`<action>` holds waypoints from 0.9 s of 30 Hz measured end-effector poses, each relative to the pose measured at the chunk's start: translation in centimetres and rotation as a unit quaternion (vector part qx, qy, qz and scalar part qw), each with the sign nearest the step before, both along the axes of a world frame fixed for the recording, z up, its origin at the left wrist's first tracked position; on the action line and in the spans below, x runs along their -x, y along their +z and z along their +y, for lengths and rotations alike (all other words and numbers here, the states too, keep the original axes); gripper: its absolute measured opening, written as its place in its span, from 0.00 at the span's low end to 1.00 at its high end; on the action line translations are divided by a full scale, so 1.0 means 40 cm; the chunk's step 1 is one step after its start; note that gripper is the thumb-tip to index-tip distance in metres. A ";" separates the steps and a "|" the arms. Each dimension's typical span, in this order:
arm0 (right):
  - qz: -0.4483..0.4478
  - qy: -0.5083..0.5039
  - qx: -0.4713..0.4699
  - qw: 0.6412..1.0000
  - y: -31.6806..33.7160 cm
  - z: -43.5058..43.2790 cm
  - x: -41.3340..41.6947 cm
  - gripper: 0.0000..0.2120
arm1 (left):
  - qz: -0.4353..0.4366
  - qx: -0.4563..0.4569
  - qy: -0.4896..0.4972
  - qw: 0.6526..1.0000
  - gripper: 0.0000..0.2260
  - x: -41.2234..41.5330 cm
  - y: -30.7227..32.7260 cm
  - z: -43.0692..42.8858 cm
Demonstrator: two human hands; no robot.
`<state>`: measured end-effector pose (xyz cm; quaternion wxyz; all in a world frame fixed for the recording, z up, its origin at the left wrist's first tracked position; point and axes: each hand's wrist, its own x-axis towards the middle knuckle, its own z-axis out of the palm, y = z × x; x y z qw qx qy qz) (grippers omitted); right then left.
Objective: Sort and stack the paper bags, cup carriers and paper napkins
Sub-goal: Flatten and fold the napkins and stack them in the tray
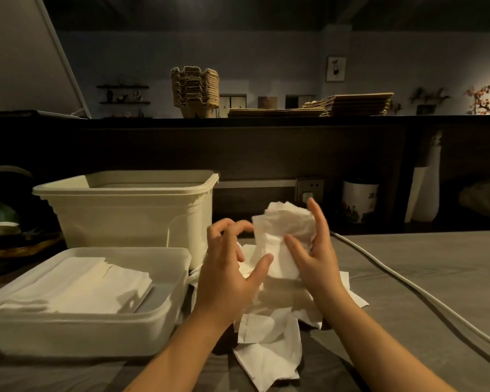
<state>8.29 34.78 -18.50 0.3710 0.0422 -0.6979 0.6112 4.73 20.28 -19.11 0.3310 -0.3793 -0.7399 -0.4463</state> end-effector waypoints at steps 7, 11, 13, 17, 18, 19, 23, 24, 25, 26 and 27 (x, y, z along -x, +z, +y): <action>0.068 -0.117 0.073 0.988 0.010 0.027 0.001 0.29 | 0.015 0.384 -0.147 0.911 0.20 -0.025 -0.018 0.017; 0.073 -0.120 0.039 0.989 0.011 0.027 -0.004 0.28 | 0.013 0.423 -0.085 0.902 0.23 -0.006 -0.036 0.018; 0.068 -0.125 0.015 0.990 0.010 0.023 -0.004 0.29 | -0.045 0.405 -0.070 0.911 0.21 -0.001 -0.041 0.009; 0.072 -0.103 0.001 0.992 0.018 0.015 -0.015 0.31 | 0.091 0.354 0.058 0.929 0.20 0.025 -0.051 0.033; 0.064 -0.091 -0.002 0.994 0.021 0.013 -0.018 0.33 | 0.094 0.368 0.112 0.918 0.22 0.029 -0.054 0.039; 0.050 -0.077 -0.006 0.996 0.025 0.009 -0.019 0.35 | 0.077 0.379 0.163 0.908 0.26 0.033 -0.056 0.044; -0.007 -0.016 -0.030 0.999 0.034 -0.005 -0.023 0.41 | 0.044 0.297 0.221 0.928 0.38 0.041 -0.061 0.032; -0.014 0.021 -0.006 1.000 0.034 -0.006 -0.024 0.40 | 0.039 0.268 0.211 0.939 0.37 0.051 -0.071 0.028; -0.026 0.069 0.036 0.997 0.033 -0.004 -0.023 0.38 | 0.017 0.245 0.184 0.952 0.37 0.060 -0.081 0.024; -0.042 0.121 0.084 0.988 0.033 0.003 -0.025 0.37 | 0.005 0.222 0.158 0.962 0.37 0.057 -0.084 0.026; -0.064 0.163 0.120 0.977 0.033 0.010 -0.026 0.36 | -0.002 0.203 0.144 0.969 0.37 0.049 -0.088 0.029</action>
